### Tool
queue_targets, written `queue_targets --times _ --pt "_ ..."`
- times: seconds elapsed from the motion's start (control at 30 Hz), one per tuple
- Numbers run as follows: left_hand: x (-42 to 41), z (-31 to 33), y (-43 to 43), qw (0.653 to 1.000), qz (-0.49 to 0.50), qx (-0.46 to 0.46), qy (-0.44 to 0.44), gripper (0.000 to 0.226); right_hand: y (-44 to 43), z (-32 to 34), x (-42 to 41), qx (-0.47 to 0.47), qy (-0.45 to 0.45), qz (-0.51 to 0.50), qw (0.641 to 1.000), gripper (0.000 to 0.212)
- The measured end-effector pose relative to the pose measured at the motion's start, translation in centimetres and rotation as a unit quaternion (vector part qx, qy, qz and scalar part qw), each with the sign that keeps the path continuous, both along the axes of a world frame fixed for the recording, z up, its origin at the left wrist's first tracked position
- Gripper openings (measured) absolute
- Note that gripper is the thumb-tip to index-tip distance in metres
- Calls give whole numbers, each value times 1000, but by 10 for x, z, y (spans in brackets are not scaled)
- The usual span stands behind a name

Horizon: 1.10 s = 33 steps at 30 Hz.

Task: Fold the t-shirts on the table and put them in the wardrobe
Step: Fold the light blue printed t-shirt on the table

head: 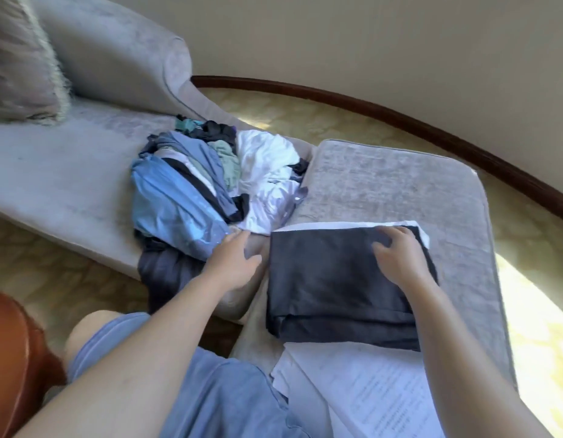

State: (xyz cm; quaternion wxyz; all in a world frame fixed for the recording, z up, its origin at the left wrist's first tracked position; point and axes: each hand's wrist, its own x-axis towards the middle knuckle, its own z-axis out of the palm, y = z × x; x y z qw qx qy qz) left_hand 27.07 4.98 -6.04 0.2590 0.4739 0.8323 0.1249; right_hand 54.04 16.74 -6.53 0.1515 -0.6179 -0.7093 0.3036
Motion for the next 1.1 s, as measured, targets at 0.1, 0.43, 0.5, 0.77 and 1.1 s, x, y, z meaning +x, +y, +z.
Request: queue_targets --times 0.1,0.43,0.5,0.77,1.1 --pt "-43 24 -22 997 23 11 71 57 3 5 -72 -4 16 79 997 39" --pt "-184 54 -119 963 162 -5 214 55 -23 1 -307 24 -27 316 948 28" --pt "-202 51 -134 960 181 -16 213 56 -23 -7 -339 27 -45 335 941 47" --pt "-247 23 -160 958 207 -56 190 56 -2 -32 -413 34 -100 295 950 74" --pt "-257 -2 -170 960 225 -56 160 57 4 -43 -435 133 -87 317 935 26"
